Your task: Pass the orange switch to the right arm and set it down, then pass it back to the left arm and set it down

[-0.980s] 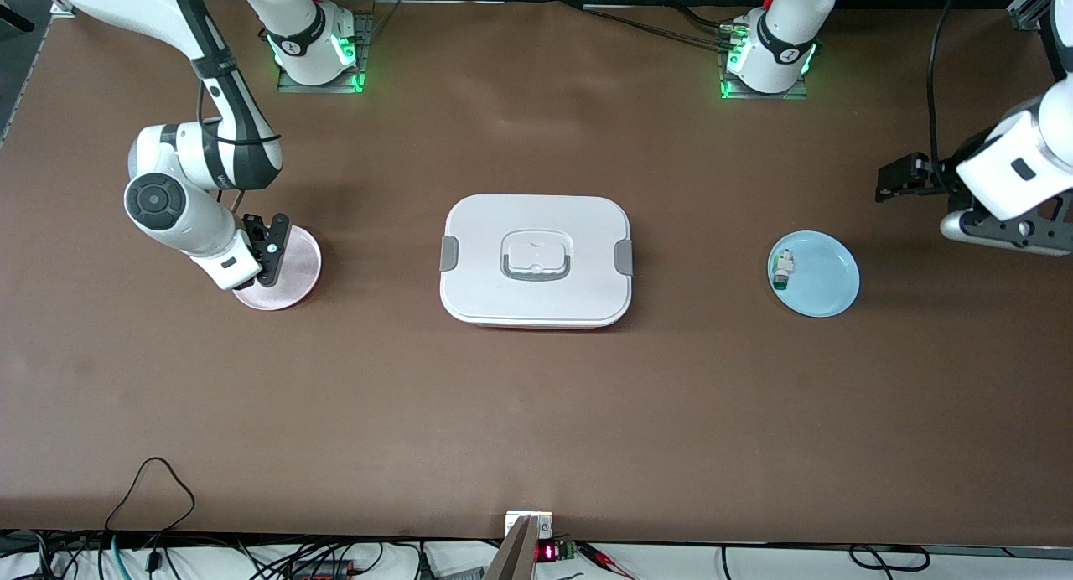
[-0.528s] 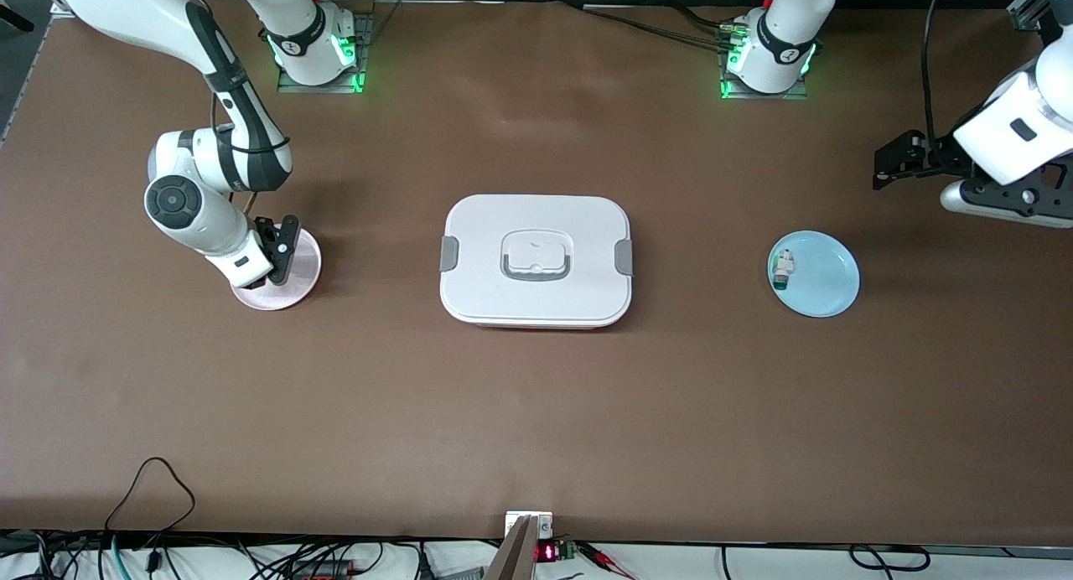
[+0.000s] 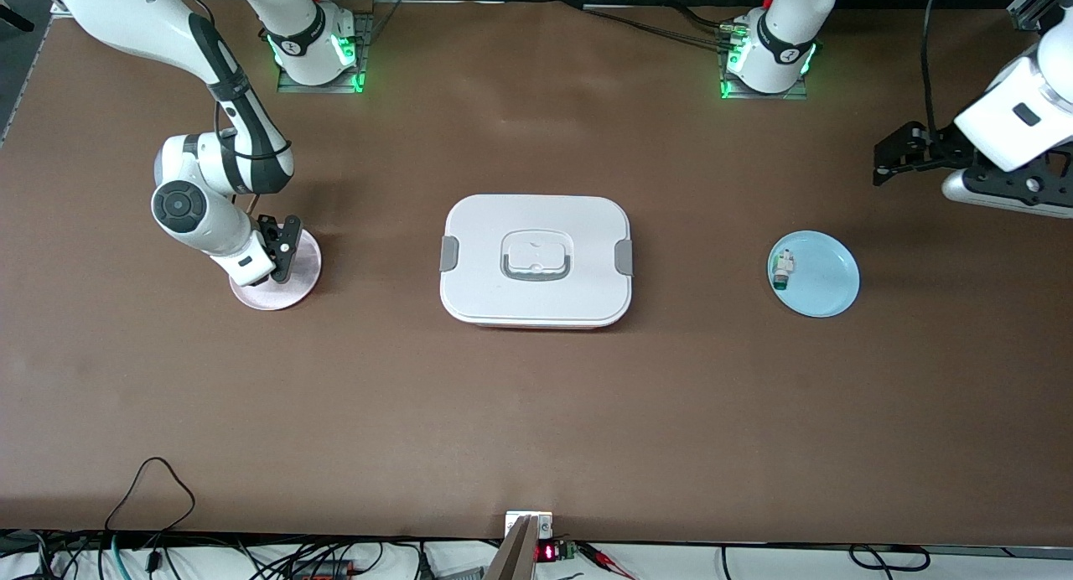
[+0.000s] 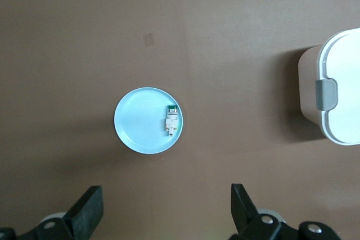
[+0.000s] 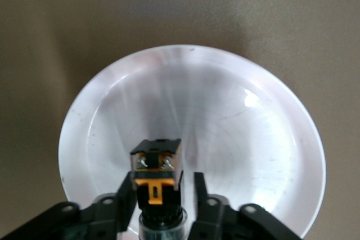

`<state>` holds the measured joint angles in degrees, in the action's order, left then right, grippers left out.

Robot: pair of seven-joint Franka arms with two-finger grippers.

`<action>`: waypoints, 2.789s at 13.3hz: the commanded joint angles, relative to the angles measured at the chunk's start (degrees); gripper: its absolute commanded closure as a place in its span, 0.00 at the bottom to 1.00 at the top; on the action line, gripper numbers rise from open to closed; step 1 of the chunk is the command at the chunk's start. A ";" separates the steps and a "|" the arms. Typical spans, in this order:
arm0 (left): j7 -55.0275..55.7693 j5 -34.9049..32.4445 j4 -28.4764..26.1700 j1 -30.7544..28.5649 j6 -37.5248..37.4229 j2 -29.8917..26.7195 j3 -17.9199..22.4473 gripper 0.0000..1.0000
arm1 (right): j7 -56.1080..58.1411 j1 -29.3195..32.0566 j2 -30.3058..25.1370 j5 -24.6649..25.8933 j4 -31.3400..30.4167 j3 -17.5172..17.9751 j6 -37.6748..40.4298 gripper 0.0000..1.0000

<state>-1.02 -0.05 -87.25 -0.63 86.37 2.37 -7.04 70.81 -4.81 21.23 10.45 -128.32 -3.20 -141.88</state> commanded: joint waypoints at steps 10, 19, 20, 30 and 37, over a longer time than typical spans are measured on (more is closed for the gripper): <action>2.08 -0.65 -0.11 0.63 -1.82 -0.53 2.03 0.00 | -24.71 -1.43 -7.96 -10.15 18.35 1.62 25.74 0.00; 2.07 -0.57 4.11 0.27 -3.06 1.93 1.41 0.00 | -62.24 -1.43 -10.50 -16.07 36.63 1.53 51.41 0.00; 2.16 -0.57 4.20 0.28 -3.05 2.02 1.41 0.00 | -65.67 -1.52 -10.51 -15.99 38.39 1.62 55.70 0.00; 2.34 -1.27 4.20 0.89 -3.14 1.84 1.06 0.00 | -67.12 5.85 -10.59 -10.16 44.21 1.09 51.18 0.00; 2.34 -0.92 4.46 0.89 -3.49 1.76 0.97 0.00 | -68.95 5.08 -15.07 -9.49 37.10 0.57 50.91 0.00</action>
<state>0.85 -0.06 -84.80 0.09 84.38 3.38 -5.97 3.11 1.55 9.35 -0.03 -87.42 -2.62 -90.50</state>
